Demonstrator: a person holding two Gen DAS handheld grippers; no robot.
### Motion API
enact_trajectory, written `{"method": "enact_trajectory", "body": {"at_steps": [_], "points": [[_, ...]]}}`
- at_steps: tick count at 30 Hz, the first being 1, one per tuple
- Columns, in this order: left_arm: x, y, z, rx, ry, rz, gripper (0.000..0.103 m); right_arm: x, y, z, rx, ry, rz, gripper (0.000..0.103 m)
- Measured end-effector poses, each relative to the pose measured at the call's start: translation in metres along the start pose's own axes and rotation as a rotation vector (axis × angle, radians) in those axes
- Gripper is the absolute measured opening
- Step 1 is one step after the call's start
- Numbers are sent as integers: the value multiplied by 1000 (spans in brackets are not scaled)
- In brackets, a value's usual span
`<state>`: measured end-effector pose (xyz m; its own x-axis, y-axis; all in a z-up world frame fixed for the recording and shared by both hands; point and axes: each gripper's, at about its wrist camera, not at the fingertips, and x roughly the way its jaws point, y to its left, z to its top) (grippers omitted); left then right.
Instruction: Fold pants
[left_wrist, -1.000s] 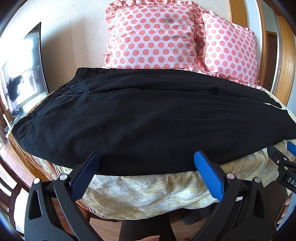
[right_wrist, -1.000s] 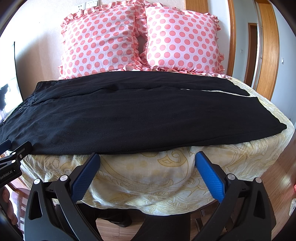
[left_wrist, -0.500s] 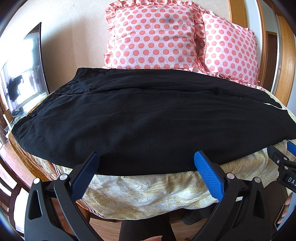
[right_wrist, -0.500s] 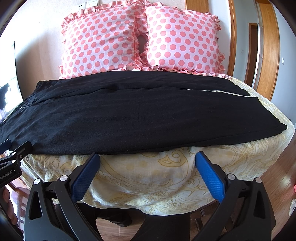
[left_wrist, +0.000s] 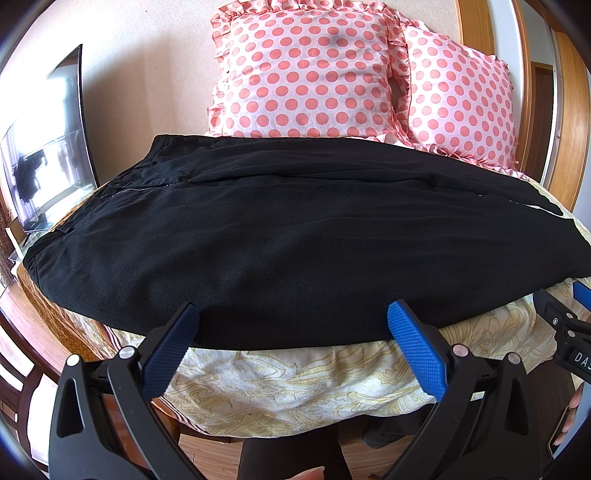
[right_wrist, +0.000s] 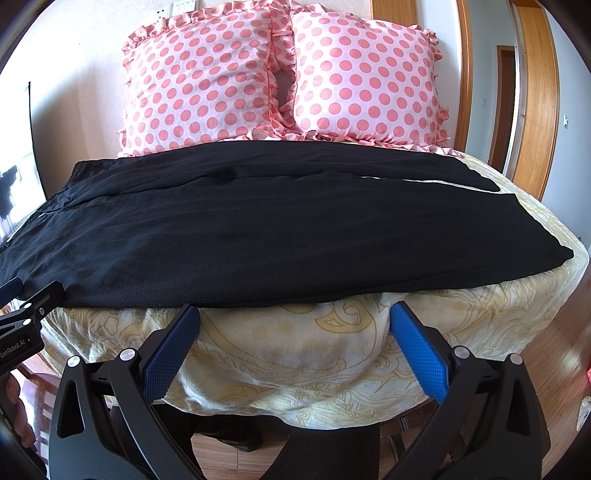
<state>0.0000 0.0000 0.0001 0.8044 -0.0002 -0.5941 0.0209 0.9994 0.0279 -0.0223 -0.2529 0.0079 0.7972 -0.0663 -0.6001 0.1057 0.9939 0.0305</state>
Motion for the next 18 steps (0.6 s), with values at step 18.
{"method": "enact_trajectory", "body": {"at_steps": [18], "points": [[0, 0, 0, 1, -2, 0, 101, 0, 1, 0, 0, 4, 1, 102]]}}
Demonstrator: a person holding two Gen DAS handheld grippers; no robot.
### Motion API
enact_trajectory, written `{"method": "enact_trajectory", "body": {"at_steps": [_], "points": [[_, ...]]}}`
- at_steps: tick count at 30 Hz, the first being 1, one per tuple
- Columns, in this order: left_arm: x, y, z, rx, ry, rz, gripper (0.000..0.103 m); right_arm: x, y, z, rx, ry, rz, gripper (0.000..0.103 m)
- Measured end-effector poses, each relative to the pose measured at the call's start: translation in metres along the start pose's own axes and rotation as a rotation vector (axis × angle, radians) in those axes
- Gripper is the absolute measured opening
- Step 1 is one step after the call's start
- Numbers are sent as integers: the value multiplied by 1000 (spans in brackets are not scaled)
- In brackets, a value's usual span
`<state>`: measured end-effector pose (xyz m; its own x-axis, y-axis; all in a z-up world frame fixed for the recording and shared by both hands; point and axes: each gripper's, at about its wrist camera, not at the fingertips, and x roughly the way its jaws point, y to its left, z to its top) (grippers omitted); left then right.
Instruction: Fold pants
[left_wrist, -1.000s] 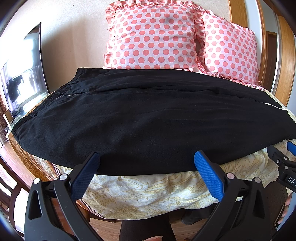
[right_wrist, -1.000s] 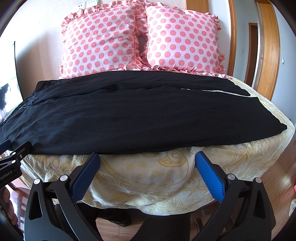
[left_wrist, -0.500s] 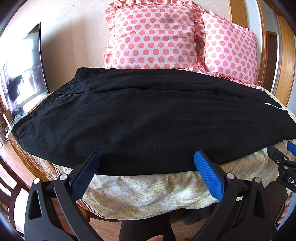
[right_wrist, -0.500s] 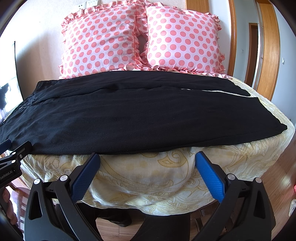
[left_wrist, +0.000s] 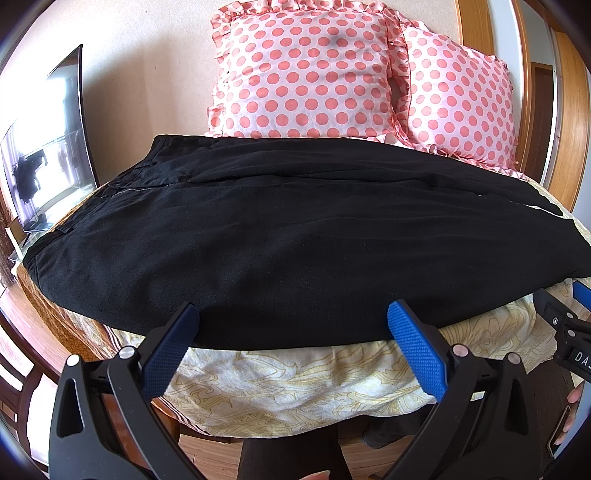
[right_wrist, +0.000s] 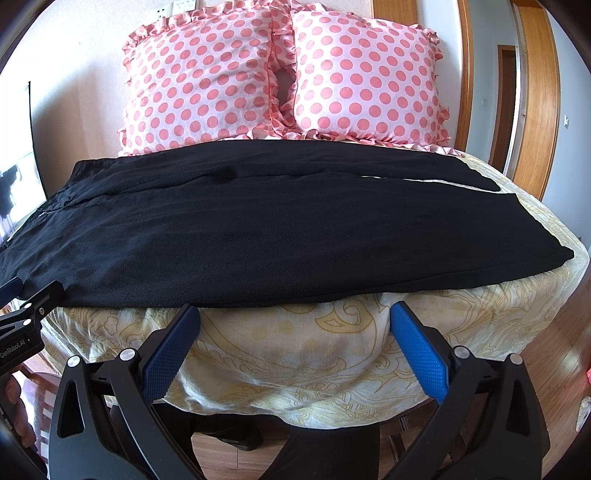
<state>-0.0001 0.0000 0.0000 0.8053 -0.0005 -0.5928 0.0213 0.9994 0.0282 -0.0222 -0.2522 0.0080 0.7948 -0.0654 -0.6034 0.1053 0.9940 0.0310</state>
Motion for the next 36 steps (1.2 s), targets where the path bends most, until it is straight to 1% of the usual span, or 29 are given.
{"method": "enact_trajectory", "body": {"at_steps": [9, 12, 14, 16, 18, 19, 21, 22, 24, 25, 27, 28, 30, 31, 33, 34, 36], "points": [[0, 0, 0, 2, 0, -1, 101, 4, -4, -4, -2, 3, 6, 102], [-3, 2, 1, 7, 5, -14, 101, 0, -9, -2, -7, 13, 59, 102], [-12, 4, 2, 17, -12, -27, 101, -13, -26, 3, 13, -18, 112, 102], [-25, 7, 6, 16, -34, -73, 101, -28, -41, 11, 22, -78, 114, 102], [-34, 13, 16, -2, -52, -124, 101, -43, -54, 24, 30, -143, 77, 102], [-36, 16, 23, -10, -52, -130, 101, -48, -65, 36, 36, -175, 52, 102], [-33, 20, 37, -17, -49, -147, 101, -46, -87, 63, 60, -186, 13, 102], [-31, 23, 47, -18, -57, -153, 101, -41, -98, 75, 79, -180, 14, 102], [-26, 26, 65, -12, -84, -123, 101, -27, -118, 102, 132, -163, 30, 102], [-21, 27, 78, -8, -108, -86, 101, -13, -132, 121, 169, -143, 8, 102], [-15, 29, 93, -12, -158, -59, 101, 11, -151, 150, 215, -106, -60, 102], [-10, 31, 103, -20, -203, -52, 101, 30, -162, 169, 237, -75, -114, 102], [-4, 35, 114, -43, -257, -59, 101, 62, -181, 199, 267, -30, -178, 102], [5, 36, 122, -55, -254, -61, 101, 86, -192, 217, 284, 4, -227, 102], [24, 36, 135, -53, -218, -63, 101, 122, -208, 239, 313, 57, -319, 102], [34, 35, 139, -45, -196, -59, 101, 145, -219, 251, 338, 86, -355, 102], [50, 34, 143, -41, -159, -74, 101, 182, -236, 265, 396, 142, -406, 102]]}}
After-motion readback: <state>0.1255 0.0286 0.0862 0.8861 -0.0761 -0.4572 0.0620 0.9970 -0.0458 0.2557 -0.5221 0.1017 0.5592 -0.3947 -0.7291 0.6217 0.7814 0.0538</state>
